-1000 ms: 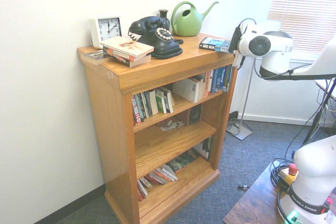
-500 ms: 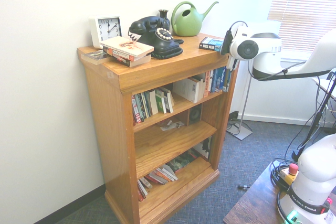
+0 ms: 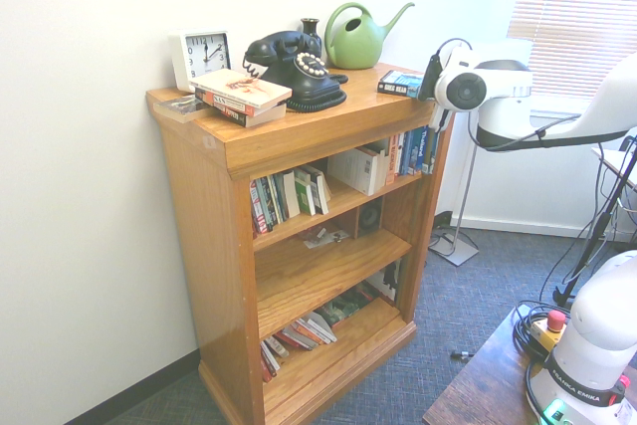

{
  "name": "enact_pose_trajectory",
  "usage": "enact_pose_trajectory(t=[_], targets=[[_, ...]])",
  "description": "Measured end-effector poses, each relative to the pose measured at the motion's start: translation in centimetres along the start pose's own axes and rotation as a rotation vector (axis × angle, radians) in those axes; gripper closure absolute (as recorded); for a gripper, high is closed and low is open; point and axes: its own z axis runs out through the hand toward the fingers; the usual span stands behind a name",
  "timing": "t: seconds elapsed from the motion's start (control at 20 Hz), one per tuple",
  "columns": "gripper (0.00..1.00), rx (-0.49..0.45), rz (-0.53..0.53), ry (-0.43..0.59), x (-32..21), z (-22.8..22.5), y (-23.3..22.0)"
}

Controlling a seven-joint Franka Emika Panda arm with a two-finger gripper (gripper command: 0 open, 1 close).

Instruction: Put the book on the shelf

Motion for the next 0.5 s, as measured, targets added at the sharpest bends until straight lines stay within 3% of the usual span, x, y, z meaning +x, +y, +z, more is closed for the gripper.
enact_pose_trajectory(t=[0.5], targets=[[1.00, -0.020, 0.008, -0.007, 0.03, -0.44, -0.48]])
